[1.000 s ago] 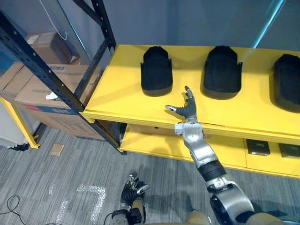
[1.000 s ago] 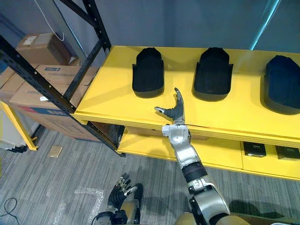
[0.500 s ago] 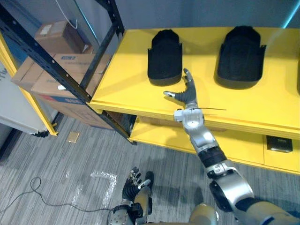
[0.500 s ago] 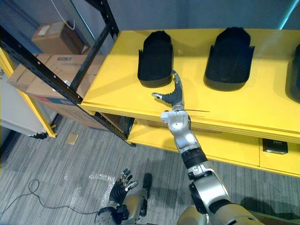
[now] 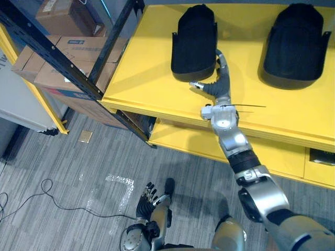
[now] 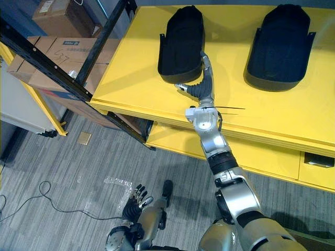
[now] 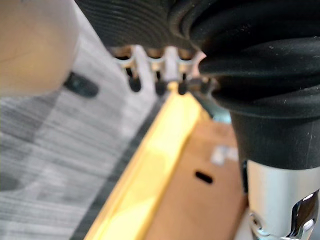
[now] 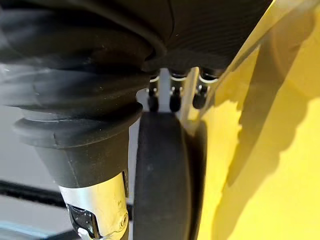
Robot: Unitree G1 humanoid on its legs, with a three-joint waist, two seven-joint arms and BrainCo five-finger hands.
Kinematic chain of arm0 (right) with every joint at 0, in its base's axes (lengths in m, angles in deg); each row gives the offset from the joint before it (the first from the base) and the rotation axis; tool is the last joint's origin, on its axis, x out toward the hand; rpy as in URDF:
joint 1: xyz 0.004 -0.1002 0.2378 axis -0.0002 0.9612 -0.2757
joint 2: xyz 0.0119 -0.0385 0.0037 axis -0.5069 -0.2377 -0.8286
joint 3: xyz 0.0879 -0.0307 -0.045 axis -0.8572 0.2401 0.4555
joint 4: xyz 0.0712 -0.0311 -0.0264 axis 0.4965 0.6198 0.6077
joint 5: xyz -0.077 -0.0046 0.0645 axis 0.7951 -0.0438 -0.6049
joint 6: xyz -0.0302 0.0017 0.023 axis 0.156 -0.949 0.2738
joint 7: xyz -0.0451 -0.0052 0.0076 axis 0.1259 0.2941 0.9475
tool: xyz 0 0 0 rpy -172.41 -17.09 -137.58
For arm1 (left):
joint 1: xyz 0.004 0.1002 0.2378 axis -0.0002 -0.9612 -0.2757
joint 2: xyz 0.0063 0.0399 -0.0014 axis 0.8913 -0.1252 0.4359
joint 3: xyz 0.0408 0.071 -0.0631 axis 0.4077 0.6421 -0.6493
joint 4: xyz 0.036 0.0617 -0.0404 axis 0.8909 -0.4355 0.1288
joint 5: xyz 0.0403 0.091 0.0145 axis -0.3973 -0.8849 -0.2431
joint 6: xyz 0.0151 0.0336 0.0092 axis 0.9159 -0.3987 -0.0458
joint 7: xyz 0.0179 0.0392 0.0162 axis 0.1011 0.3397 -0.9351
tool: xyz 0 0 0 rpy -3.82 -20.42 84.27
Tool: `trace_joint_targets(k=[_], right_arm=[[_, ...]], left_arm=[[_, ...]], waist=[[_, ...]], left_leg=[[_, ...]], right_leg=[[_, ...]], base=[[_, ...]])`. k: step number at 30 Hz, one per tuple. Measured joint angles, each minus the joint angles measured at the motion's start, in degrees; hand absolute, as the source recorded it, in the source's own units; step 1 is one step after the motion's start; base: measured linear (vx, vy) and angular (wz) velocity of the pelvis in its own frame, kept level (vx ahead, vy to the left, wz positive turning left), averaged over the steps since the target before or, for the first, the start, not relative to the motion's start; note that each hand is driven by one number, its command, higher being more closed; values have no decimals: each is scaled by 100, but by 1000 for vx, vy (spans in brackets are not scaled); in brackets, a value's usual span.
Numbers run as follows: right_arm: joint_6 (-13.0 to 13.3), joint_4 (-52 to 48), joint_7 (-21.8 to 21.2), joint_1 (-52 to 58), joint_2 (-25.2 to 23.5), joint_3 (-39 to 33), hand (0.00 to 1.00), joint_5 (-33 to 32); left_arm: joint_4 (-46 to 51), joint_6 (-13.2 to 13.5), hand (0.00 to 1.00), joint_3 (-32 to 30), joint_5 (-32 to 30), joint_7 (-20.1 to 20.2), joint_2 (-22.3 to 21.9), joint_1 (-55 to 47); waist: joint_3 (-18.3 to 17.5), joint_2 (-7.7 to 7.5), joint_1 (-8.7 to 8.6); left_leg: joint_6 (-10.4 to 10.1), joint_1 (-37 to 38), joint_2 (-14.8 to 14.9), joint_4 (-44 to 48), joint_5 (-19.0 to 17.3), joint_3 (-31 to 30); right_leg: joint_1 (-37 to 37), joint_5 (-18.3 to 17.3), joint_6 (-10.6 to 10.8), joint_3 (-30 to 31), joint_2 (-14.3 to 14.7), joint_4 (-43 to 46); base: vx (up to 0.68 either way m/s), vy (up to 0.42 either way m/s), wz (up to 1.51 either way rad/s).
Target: Walk over and take plastic housings, then place them on the shelf
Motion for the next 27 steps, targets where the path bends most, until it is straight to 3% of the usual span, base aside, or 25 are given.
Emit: trace_joint_targets(k=[8,20,27], right_arm=[[26,-107,-445,-103,18,297,0,-101],[-126,-288,-439,-113,1,640,0,24],[-100,-302,217,-125,28,300,0,299]], left_arm=[[2,-20,0,0,-2,5,2,0],[2,-22,0,-6,-11,43,16,-4],[-177,14,0,-2,-56,213,19,-4]], waist=[[1,1,12],[92,135,51],[94,131,55]], left_leg=[[-3,16,56,2,1,5],[-10,103,115,1,-27,10],[-9,110,145,0,-28,27]], right_leg=[[80,66,-8,8,94,-119],[216,105,-21,12,184,-240],[220,106,-20,21,180,-251]], base=[[4,-9,0],[-2,-4,0],[0,0,0]])
